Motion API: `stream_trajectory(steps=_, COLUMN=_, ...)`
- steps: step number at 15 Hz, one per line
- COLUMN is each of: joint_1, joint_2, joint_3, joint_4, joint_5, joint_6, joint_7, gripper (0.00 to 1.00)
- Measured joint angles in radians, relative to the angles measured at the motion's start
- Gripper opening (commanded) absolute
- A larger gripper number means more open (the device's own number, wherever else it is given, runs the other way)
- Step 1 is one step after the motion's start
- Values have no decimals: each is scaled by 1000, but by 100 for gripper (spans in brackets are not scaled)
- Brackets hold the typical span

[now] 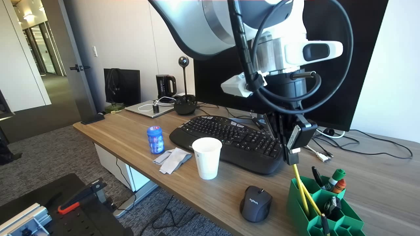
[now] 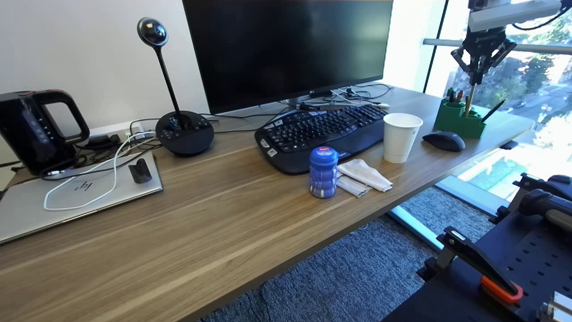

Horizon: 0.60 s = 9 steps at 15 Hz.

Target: Pick up the pencil and put it in the cup

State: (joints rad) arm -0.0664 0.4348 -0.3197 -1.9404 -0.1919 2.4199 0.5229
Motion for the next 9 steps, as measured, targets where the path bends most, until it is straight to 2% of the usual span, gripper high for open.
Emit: stream_trajectory(steps=9, joint_1=0, joint_2=-114, joint_3=7, joint_4=-70, joint_5=0, joint_6=1, joint_7=-63, gripper=2)
